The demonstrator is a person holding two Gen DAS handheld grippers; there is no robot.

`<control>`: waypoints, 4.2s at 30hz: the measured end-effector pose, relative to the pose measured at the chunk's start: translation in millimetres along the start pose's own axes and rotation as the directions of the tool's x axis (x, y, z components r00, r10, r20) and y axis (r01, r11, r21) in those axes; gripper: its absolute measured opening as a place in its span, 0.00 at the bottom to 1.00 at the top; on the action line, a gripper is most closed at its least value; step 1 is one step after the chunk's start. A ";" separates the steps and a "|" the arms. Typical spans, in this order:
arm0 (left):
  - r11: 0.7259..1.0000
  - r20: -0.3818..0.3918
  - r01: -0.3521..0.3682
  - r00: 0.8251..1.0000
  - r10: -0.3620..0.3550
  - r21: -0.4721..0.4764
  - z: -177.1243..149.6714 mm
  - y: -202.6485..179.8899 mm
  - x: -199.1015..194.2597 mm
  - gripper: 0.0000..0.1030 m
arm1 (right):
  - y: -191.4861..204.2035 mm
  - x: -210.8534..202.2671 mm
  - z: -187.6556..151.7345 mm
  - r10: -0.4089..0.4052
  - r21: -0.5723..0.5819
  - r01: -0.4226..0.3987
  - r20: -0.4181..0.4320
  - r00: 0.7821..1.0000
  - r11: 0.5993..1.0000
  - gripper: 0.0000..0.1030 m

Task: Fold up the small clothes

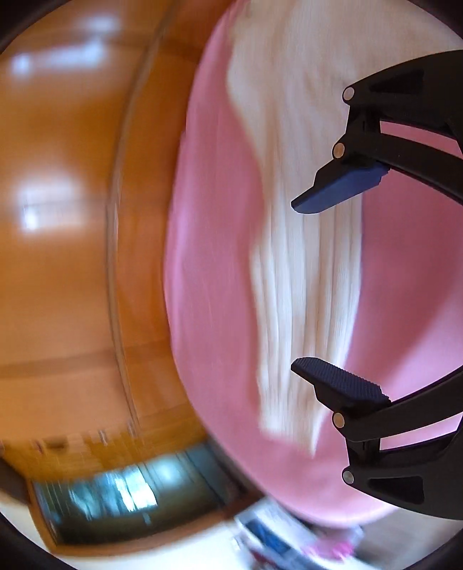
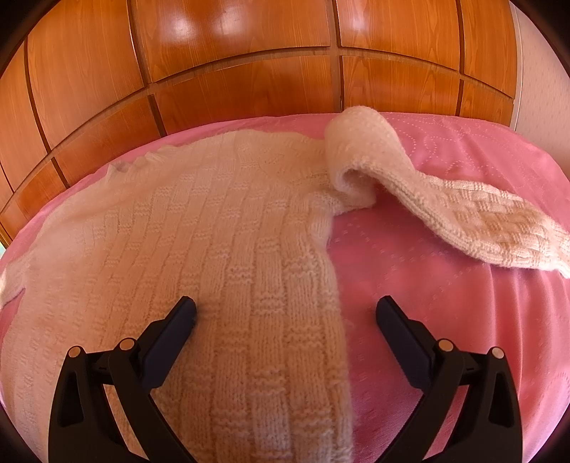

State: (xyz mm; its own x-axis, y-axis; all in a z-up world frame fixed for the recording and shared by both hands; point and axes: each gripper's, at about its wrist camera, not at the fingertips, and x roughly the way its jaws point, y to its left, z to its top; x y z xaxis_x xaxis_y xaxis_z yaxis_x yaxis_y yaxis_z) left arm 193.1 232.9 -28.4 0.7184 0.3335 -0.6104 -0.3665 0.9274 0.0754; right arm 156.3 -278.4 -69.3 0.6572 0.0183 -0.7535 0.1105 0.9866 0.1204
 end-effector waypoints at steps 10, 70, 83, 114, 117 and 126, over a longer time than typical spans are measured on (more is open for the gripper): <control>0.860 -0.096 0.497 0.867 -0.489 0.112 -49.5 -180.0 -29.6 0.87 | -1.7 -0.2 -0.7 0.010 0.009 -0.010 0.008 1.000 1.000 0.98; 0.845 -0.236 0.513 0.849 -0.473 0.150 -75.6 -216.6 -13.7 0.94 | 53.1 21.5 73.9 0.413 0.076 -0.422 0.115 0.904 0.903 0.87; 0.735 -0.217 0.674 0.731 -0.647 0.077 -10.1 -271.3 -49.3 0.90 | -23.9 24.8 36.1 -0.227 0.382 0.179 0.085 0.970 0.907 0.98; 0.744 -0.130 0.633 0.736 -0.664 -0.215 -13.4 -241.4 13.4 0.06 | -26.4 59.6 68.1 -0.273 0.161 0.284 -0.086 0.958 0.945 0.98; 0.741 -0.128 0.624 0.737 -0.663 -0.248 -20.6 -231.8 17.3 0.06 | -38.4 74.5 79.9 -0.260 0.191 0.272 -0.089 0.962 0.943 0.98; 0.725 -0.111 0.638 0.726 -0.678 -0.258 -30.7 -227.7 18.7 0.06 | -77.9 56.0 60.8 -0.353 0.444 0.304 0.031 0.935 0.843 0.98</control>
State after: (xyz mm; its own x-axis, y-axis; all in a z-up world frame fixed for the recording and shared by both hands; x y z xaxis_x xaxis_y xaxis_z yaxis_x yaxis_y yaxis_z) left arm 271.8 22.8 -81.3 0.7045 -0.4059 -0.5822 0.0400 0.8418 -0.5383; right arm 229.8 -364.0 -81.6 0.5986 -0.3360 -0.7272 0.6234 0.7655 0.1595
